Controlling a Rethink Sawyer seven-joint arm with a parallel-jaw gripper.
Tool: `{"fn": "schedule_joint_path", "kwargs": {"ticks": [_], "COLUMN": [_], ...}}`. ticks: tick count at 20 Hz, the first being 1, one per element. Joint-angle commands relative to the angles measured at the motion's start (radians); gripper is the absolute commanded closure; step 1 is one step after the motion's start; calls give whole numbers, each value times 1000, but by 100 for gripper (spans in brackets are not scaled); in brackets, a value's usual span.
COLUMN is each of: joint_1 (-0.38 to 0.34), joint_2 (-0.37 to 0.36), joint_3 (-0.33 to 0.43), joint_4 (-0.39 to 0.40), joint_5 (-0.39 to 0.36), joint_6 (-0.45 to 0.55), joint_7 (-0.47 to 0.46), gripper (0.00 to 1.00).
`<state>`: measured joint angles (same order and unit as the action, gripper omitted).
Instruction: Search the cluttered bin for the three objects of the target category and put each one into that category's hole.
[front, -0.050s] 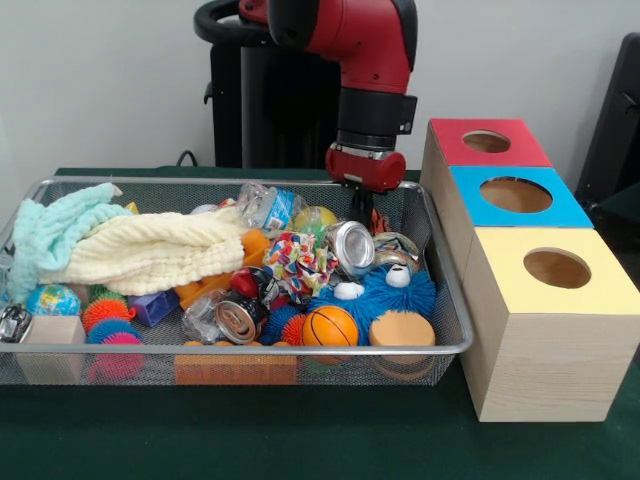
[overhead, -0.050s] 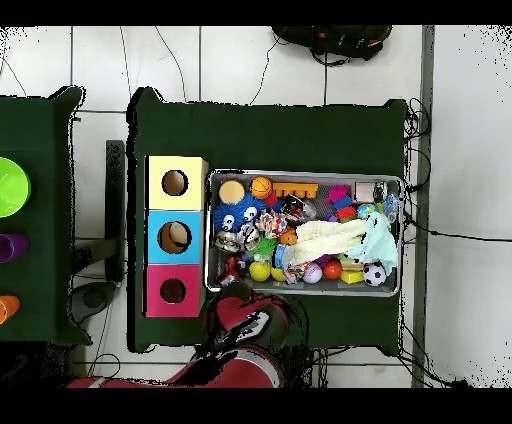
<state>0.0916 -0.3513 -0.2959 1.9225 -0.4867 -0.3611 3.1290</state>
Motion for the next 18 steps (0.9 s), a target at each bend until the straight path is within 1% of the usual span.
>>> {"fn": "schedule_joint_path", "kwargs": {"ticks": [1, 2, 5, 9, 10, 13, 15, 18], "joint_1": [-91, -108, -196, -259, -282, -382, -444, -511], "joint_2": [187, 168, 51, -3, -51, -140, -161, -208], "joint_3": [158, 173, 255, 319, 337, 424, 475, 544], "joint_4": [-119, -109, -35, 6, 28, 69, 71, 87], "joint_5": [-47, -62, -115, -124, -126, -132, -132, -111], "joint_6": [90, 102, 189, 252, 283, 376, 421, 497], "joint_7": [-47, -48, -54, -53, -59, -105, -137, -179], "gripper": [100, 100, 100, 100, 100, 100, 100, 100]}}
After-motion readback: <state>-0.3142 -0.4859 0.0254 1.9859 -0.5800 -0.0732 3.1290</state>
